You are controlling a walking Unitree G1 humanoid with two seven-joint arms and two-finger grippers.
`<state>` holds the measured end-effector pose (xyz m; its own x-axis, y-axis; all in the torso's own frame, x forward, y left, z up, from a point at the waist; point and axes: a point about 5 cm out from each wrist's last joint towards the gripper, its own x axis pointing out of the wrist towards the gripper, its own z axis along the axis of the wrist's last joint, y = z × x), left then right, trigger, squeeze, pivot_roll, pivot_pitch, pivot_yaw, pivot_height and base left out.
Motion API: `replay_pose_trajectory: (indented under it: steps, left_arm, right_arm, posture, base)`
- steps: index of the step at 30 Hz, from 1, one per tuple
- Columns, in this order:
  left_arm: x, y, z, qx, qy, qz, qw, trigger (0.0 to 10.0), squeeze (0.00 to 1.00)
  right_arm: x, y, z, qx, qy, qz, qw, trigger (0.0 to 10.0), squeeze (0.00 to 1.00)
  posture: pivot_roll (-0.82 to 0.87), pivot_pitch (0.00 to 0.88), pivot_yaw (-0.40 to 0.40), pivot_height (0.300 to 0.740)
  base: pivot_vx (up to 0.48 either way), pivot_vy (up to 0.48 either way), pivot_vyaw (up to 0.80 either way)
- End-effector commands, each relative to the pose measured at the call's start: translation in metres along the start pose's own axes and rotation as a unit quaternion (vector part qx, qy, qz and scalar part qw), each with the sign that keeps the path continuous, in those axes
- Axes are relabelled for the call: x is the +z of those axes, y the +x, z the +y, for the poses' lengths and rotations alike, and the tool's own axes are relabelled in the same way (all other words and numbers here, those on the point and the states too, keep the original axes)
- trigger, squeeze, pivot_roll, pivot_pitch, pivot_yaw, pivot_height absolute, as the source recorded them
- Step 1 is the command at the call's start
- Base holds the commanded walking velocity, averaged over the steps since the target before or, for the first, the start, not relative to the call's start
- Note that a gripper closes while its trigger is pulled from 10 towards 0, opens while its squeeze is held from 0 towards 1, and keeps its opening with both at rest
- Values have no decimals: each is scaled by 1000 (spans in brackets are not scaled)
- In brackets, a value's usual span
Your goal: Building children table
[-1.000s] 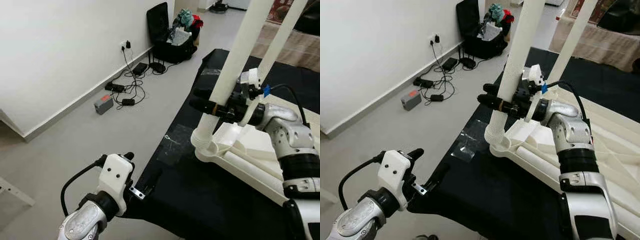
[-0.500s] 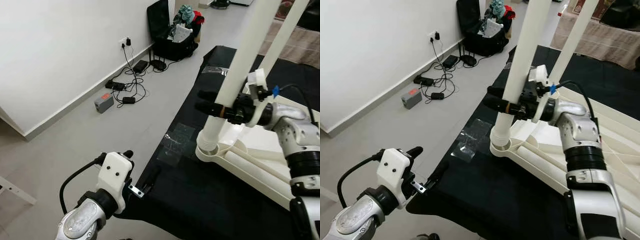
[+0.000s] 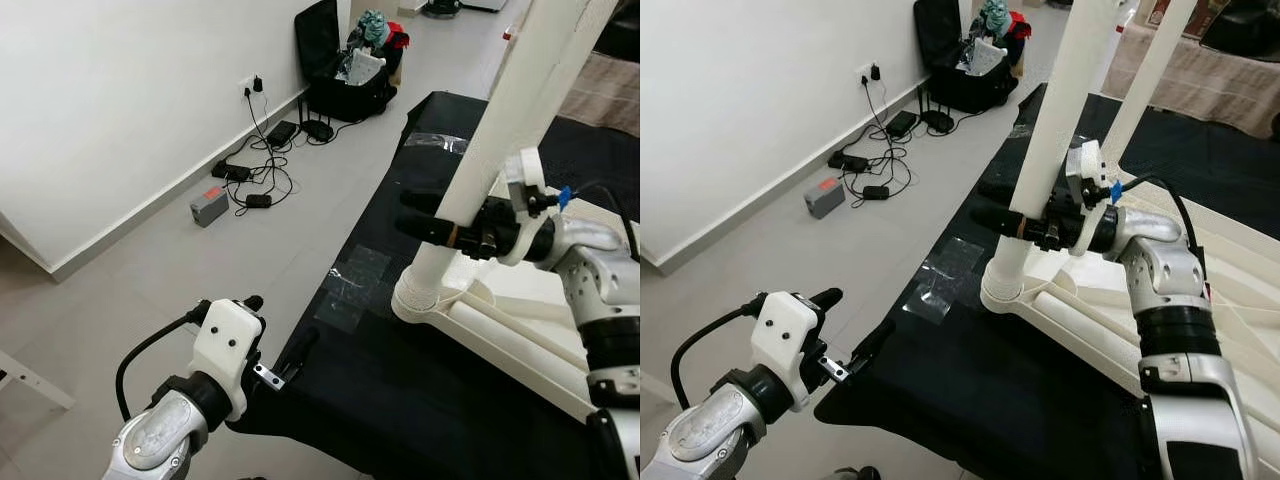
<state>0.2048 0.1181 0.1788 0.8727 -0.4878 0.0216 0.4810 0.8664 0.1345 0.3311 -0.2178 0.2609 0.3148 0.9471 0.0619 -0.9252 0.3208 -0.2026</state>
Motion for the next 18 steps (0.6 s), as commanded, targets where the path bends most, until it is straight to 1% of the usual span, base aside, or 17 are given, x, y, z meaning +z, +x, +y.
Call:
replay_pose_trajectory:
  steps: [1, 6, 9, 14, 18]
  left_arm:
    - [-5, -1, 1, -4, -3, 13, 1000, 10000, 0]
    - [-5, 0, 2, -4, 0, 13, 1000, 10000, 0]
    - [-4, 0, 2, -2, 1, 11, 1000, 10000, 0]
    - [-4, 0, 2, -3, 2, 11, 1000, 10000, 0]
    - [-2, 0, 1, -4, 3, 7, 1000, 10000, 0]
  right_arm:
    - [-7, 1, 6, 26, 9, 15, 1000, 10000, 0]
    - [-12, 1, 5, 20, 14, 26, 999, 10000, 0]
    - [-17, 3, 8, 18, 16, 31, 999, 10000, 0]
    - [-17, 5, 8, 15, 14, 30, 999, 10000, 0]
    - [-16, 8, 0, -20, 4, 35, 999, 10000, 0]
  posture:
    - [120, 188, -5, 740]
    - [119, 187, -5, 740]
    - [120, 189, -4, 740]
    - [119, 191, -5, 740]
    - [119, 195, -7, 740]
  base:
    - [0, 0, 0]
    - [0, 0, 0]
    - [0, 0, 0]
    - [0, 0, 0]
    - [0, 0, 0]
